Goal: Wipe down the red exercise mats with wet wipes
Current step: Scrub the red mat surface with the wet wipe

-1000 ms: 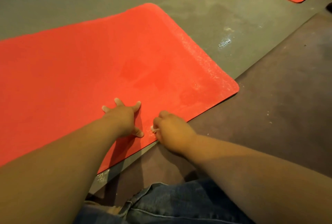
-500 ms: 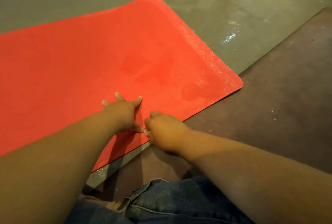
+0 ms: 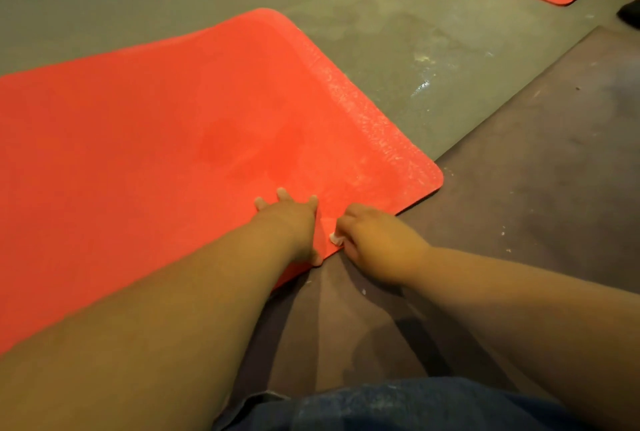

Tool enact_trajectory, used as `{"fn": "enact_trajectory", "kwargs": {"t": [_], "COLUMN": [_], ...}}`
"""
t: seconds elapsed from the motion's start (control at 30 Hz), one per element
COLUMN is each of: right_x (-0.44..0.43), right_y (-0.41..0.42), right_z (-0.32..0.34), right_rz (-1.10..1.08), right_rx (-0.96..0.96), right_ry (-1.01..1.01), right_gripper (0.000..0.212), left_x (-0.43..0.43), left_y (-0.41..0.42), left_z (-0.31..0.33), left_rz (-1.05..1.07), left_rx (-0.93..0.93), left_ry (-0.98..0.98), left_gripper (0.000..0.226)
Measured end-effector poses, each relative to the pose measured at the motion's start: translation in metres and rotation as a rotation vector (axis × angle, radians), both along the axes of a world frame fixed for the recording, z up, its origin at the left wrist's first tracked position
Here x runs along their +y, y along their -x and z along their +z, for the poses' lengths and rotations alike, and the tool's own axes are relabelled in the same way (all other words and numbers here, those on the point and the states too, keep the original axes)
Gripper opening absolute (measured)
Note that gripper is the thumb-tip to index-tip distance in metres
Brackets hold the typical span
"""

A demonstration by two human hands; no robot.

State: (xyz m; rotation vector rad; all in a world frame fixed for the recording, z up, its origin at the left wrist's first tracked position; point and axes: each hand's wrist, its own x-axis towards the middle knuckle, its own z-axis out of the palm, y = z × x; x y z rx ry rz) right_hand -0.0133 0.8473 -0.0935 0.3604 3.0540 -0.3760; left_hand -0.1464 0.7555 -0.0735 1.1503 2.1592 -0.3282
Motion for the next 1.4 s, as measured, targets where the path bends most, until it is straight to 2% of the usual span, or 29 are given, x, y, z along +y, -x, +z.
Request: {"fn": "enact_trajectory", "kwargs": {"t": [0.1, 0.2, 0.27, 0.33, 0.47, 0.53, 0.63, 0.7, 0.77, 0.9, 0.97, 1.1, 1.17, 1.33, 1.4], "right_x": [0.047, 0.113, 0.123, 0.095, 0.051, 0.079, 0.13, 0.135, 0.114, 0.079, 0.104, 0.144, 0.133, 0.093, 0.11], "right_y": [-0.006, -0.022, -0.032, -0.029, -0.018, -0.018, -0.027, -0.029, -0.026, -0.031, -0.024, -0.004, -0.003, -0.042, -0.034], "right_z": [0.0, 0.002, -0.001, -0.009, -0.016, -0.015, -0.014, -0.017, -0.022, -0.025, -0.023, -0.024, -0.026, -0.022, -0.021], "right_rz": [-0.072, -0.406, -0.606, -0.567, -0.208, -0.268, -0.574, -0.696, -0.647, -0.356, -0.445, -0.767, -0.762, -0.51, -0.523], "right_rx": [0.004, 0.026, 0.073, 0.141, 0.192, 0.196, 0.224, 0.237, 0.24, 0.269, 0.264, 0.236, 0.24, 0.306, 0.318], "right_ry": [-0.008, -0.093, -0.093, -0.027, 0.086, 0.049, -0.008, -0.019, -0.001, 0.035, 0.002, 0.01, -0.019, 0.016, -0.008], "right_gripper": [0.023, 0.024, 0.022, 0.018, 0.018, 0.021, 0.021, 0.021, 0.02, 0.016, 0.022, 0.025, 0.024, 0.016, 0.021], "left_x": [0.006, 0.008, 0.011, 0.015, 0.018, 0.017, 0.017, 0.018, 0.018, 0.018, 0.017, 0.017, 0.018, 0.021, 0.021], "left_y": [-0.001, 0.0, 0.0, -0.001, 0.0, 0.002, 0.002, 0.001, 0.002, 0.003, 0.004, 0.004, 0.004, 0.005, 0.006], "left_z": [-0.001, 0.001, 0.001, 0.001, 0.001, 0.001, 0.001, 0.001, 0.0, -0.001, -0.001, 0.0, -0.001, -0.003, -0.003], "left_rz": [0.007, 0.027, 0.025, 0.021, 0.018, 0.011, 0.003, 0.01, 0.018, 0.021, 0.022, 0.031, 0.03, 0.033, 0.024], "left_rx": [0.004, 0.0, 0.003, 0.013, 0.018, 0.021, 0.03, 0.024, 0.018, 0.019, 0.025, 0.019, 0.015, 0.014, 0.025], "left_ry": [0.038, 0.054, 0.066, 0.078, 0.09, 0.092, 0.092, 0.087, 0.081, 0.075, 0.074, 0.074, 0.074, 0.072, 0.072], "left_gripper": [0.116, 0.117, 0.119, 0.122, 0.126, 0.126, 0.126, 0.126, 0.127, 0.128, 0.128, 0.128, 0.128, 0.13, 0.131]}}
